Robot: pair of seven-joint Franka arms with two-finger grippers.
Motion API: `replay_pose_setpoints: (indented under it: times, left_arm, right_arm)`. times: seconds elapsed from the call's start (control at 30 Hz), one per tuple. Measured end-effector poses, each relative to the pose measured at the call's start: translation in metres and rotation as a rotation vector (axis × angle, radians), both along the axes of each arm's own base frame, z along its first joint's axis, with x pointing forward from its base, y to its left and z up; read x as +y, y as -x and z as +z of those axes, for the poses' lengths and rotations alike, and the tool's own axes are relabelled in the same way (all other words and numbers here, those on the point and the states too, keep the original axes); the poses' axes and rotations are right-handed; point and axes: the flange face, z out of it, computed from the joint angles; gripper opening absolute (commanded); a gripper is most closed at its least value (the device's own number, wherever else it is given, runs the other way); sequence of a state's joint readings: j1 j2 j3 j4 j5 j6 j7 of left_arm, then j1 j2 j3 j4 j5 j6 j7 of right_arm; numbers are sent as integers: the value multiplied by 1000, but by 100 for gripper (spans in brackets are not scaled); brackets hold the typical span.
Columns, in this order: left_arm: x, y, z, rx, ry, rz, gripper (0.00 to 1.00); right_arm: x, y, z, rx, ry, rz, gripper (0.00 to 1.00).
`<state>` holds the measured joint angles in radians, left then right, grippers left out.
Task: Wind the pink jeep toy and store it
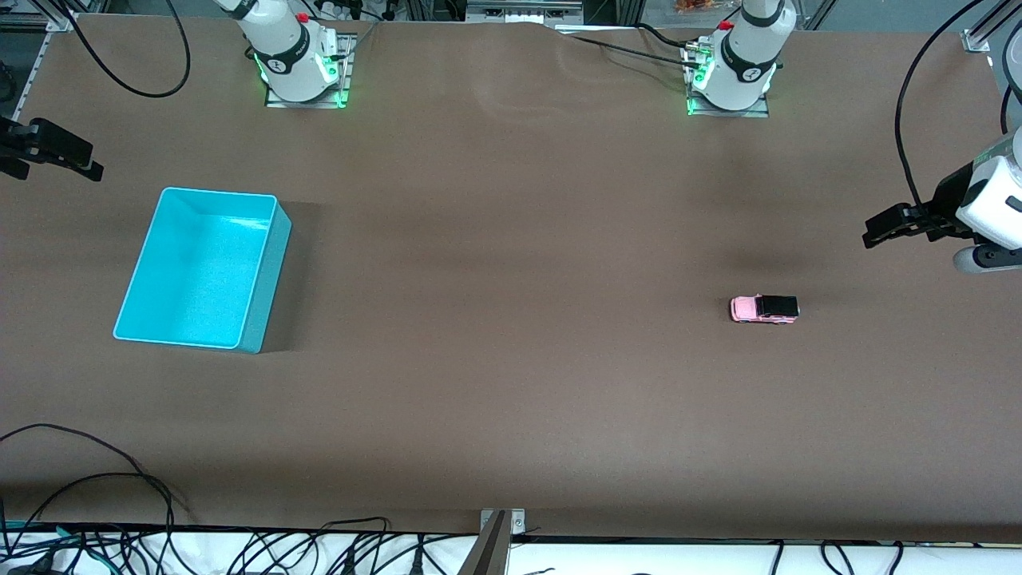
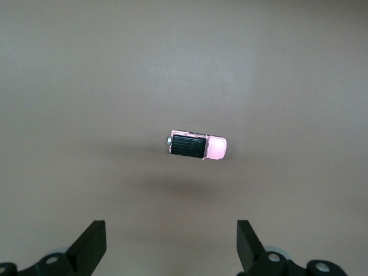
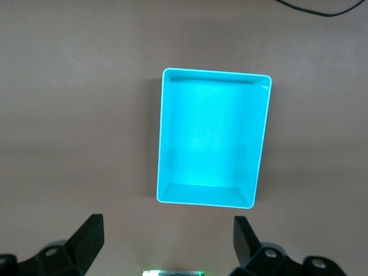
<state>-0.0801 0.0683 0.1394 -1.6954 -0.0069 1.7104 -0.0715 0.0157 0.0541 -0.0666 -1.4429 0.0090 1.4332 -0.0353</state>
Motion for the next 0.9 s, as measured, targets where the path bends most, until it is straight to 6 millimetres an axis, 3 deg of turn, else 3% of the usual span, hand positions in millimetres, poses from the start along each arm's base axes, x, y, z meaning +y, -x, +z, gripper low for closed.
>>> replay_pose_setpoints:
  times: [0.4,0.67,0.9]
  left_arm:
    - [0,-12,-22,9,-8,52,100]
    - [-2,-30,-47,32,-34,288,100]
    - [-4,-44,-92,83,-78,584,100]
  right_arm:
    - [0,-3,-5,8,0,0,100]
    - [-6,-4,-5,1,1,-11,100]
    - [-20,-5,-8,3,2,-37,100]
